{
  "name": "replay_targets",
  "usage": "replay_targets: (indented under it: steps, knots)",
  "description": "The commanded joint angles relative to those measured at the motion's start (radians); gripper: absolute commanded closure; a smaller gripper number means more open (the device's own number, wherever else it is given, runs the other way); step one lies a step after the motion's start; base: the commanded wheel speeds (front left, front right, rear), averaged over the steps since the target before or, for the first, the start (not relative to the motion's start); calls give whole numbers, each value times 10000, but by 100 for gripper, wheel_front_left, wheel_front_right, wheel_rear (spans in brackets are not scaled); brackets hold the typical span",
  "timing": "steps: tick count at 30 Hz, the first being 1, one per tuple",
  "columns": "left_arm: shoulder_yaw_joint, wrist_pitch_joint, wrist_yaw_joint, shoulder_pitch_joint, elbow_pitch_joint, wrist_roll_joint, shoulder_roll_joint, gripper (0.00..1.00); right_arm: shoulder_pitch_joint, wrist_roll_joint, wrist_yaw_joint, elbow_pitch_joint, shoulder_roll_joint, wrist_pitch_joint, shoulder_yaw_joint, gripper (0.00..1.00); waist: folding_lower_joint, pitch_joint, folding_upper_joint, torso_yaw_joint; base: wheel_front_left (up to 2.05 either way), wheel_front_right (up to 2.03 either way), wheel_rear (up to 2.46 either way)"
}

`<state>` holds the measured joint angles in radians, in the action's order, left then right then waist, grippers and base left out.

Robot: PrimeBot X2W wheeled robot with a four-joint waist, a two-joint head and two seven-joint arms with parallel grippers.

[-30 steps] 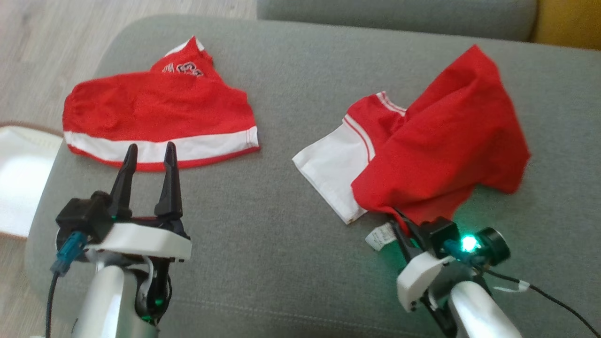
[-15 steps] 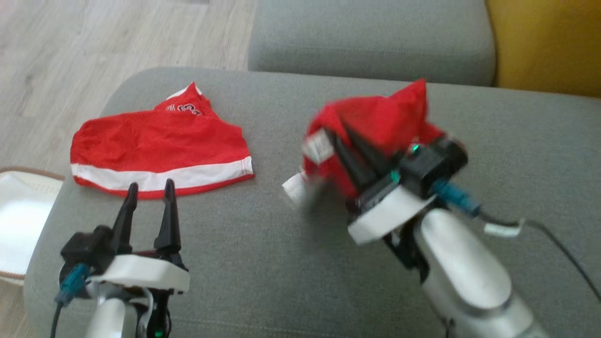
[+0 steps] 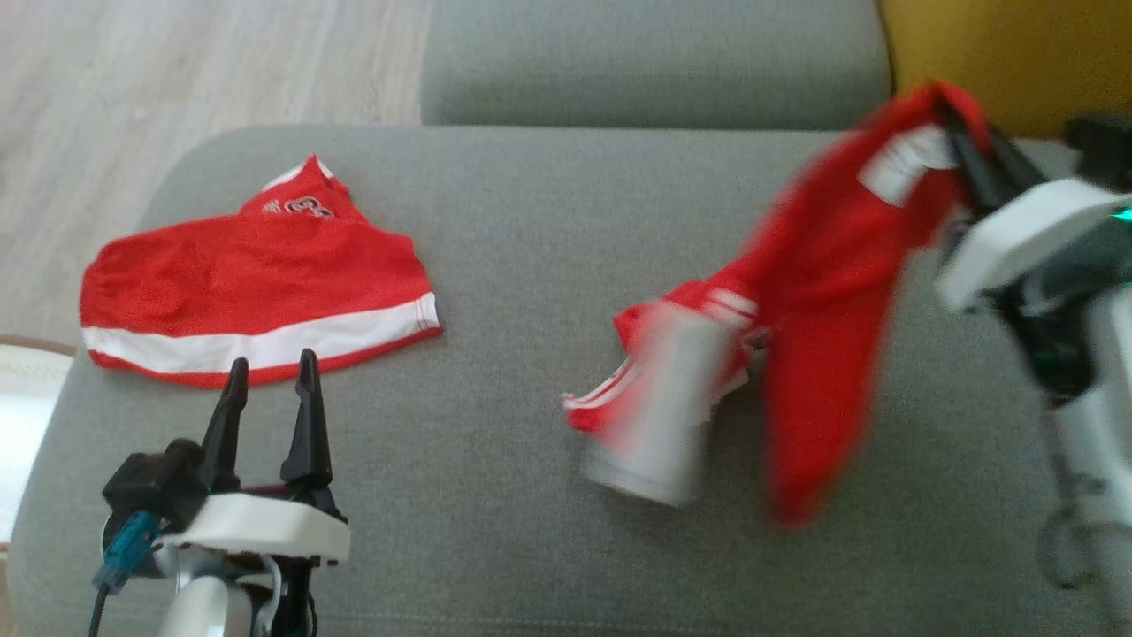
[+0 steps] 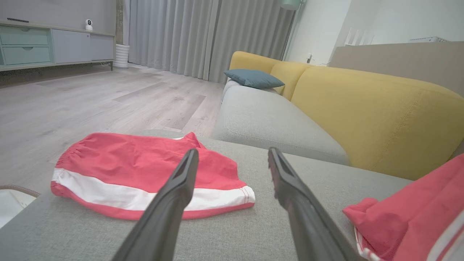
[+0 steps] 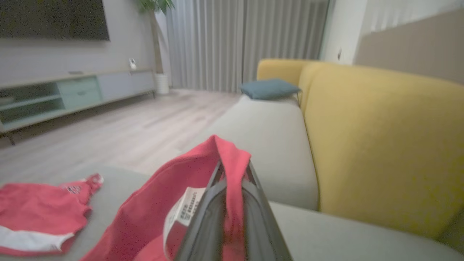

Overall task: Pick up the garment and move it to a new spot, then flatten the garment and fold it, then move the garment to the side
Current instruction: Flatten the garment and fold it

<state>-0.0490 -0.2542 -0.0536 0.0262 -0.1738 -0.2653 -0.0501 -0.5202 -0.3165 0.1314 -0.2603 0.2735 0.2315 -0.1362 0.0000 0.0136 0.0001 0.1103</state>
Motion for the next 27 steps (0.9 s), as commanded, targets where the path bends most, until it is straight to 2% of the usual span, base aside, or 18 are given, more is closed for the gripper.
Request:
replay_targets:
  steps: [1,4,7,8,11,13,16,21,27]
  knots:
    - [356,-76,-34,534,335,77,-15,0,-273,-32,-7,266,145,91,-53,100,0,-176,-1,-102,0,0,0]
    - [305,-76,-107,677,309,95,-11,0,-283,447,-7,-433,1247,275,359,100,0,-502,-1,-176,0,0,0]
    - [317,-76,-155,863,317,84,-8,0,-560,1180,-7,-1208,1752,131,1144,100,0,-806,-1,-240,0,0,0]
    - [277,-76,-201,1006,279,101,-6,0,-778,2001,-7,-1800,1918,271,1631,0,0,-970,-1,-247,0,0,0]
    - [190,-76,-240,1155,229,103,-4,0,-1080,2891,-7,-2300,1698,238,2205,0,0,-1079,-1,-218,0,0,0]
    - [112,-76,-234,1192,204,40,-3,0,-1227,3564,-7,-2405,1183,-74,2677,0,0,-1104,-1,-208,0,0,0]
    - [44,-76,-209,1179,157,-4,-3,0,-1146,4098,-7,-2222,684,-581,2778,0,0,-1031,-1,-194,0,0,0]
    - [113,-76,-158,1062,136,-38,-2,0,-608,4151,-7,-1534,-244,-1596,2373,0,0,-689,-1,-278,0,0,0]
    - [112,-76,-73,837,250,-66,-2,0,738,3368,-7,-362,-1226,-2659,1209,0,0,-152,-1,-432,0,0,0]
